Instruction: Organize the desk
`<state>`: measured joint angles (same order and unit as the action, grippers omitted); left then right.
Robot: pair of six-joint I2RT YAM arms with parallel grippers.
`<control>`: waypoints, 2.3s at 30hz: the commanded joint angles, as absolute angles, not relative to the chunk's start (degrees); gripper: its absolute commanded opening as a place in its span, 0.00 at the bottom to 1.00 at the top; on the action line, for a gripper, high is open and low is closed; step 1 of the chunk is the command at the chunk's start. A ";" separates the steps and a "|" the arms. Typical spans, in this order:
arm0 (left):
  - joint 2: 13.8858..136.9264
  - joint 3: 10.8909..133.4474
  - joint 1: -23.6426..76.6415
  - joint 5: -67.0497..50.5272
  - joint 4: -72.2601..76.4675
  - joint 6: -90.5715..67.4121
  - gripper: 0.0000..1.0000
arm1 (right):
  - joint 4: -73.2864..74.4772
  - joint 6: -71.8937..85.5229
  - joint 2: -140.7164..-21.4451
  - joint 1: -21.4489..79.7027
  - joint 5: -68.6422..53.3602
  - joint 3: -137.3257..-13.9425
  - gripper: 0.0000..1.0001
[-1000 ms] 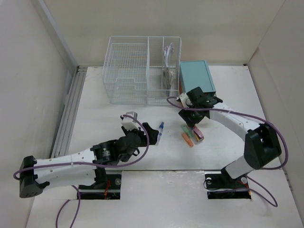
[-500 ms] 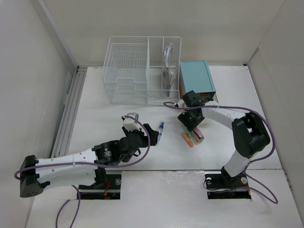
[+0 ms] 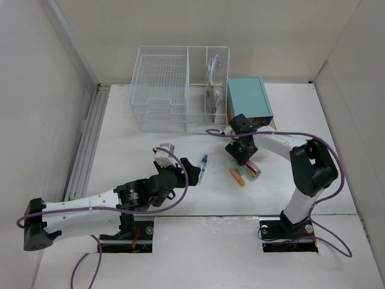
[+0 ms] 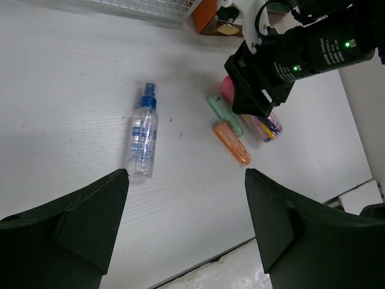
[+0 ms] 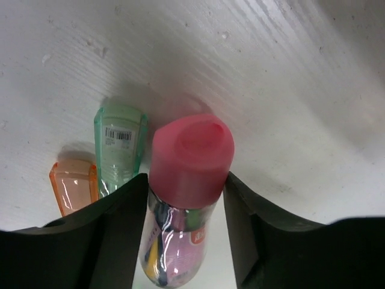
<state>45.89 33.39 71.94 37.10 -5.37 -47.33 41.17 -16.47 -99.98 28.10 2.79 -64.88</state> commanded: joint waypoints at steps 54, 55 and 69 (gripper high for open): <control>64.42 40.52 73.83 28.04 12.91 -39.46 0.76 | 27.77 -11.51 -84.46 10.02 1.58 -74.09 0.00; 66.25 41.30 73.83 28.04 13.70 -38.59 0.76 | 28.47 -11.51 -83.68 10.02 1.58 -73.22 0.00; 81.20 52.20 74.36 23.74 20.39 -33.31 0.76 | 33.13 -11.51 -81.12 10.02 -0.09 -70.58 0.00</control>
<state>80.09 48.58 74.15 24.84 16.27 -35.46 32.18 -12.19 -83.46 9.80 0.49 -70.52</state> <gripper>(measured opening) 0.760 0.526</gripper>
